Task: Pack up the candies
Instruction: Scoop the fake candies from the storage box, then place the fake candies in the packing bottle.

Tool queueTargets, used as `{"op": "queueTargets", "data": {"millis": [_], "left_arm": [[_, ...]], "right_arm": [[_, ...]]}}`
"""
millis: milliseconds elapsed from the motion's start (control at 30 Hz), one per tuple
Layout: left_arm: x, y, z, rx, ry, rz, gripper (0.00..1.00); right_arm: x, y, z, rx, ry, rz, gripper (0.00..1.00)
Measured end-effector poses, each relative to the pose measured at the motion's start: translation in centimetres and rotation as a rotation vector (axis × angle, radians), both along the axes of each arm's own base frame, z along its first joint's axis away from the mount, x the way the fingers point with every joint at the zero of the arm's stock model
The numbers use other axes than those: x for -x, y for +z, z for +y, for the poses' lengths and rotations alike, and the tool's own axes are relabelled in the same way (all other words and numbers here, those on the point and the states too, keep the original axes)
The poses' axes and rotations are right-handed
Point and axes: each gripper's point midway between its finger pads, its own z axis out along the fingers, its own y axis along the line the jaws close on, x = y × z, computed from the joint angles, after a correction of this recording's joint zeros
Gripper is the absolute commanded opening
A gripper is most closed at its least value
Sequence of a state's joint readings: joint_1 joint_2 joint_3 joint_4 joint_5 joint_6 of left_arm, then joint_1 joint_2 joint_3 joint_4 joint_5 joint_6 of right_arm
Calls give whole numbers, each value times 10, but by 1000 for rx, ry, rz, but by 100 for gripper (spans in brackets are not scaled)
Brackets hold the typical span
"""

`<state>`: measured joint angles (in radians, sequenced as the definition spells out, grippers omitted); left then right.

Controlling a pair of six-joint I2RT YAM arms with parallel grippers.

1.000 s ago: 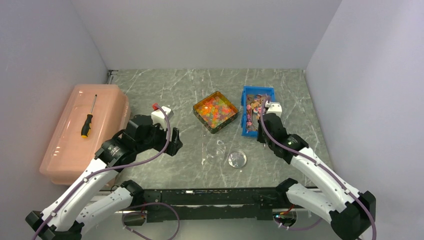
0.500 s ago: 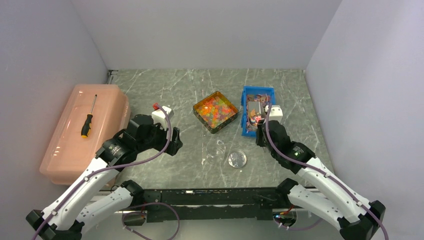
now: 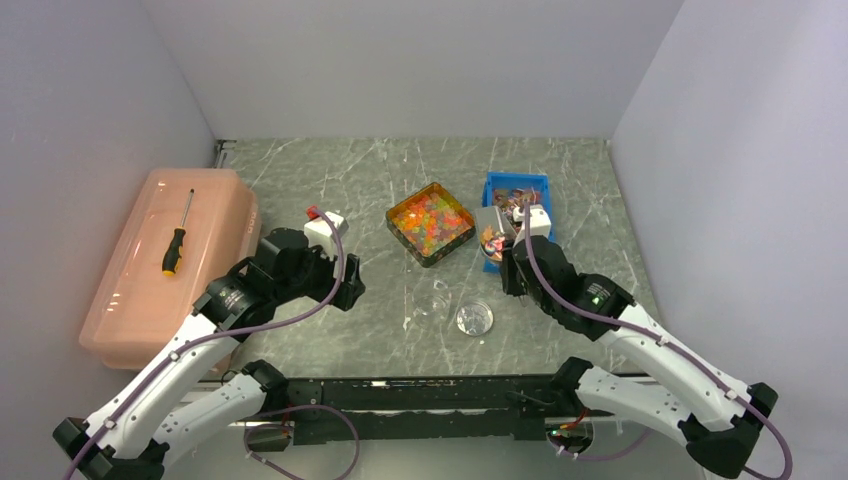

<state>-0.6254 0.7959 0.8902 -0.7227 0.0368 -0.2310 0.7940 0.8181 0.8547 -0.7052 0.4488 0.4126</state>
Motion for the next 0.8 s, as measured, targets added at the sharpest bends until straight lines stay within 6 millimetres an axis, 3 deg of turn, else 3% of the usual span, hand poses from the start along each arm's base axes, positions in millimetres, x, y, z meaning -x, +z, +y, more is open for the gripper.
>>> {"op": "queueTargets", "data": {"millis": [400, 800], "left_arm": [[1, 5, 2, 9, 5, -19, 99], [2, 10, 4, 20, 10, -39, 100]], "right_arm": [[37, 42, 32, -10, 194, 90, 0], [82, 40, 53, 105, 338, 250, 0]]}}
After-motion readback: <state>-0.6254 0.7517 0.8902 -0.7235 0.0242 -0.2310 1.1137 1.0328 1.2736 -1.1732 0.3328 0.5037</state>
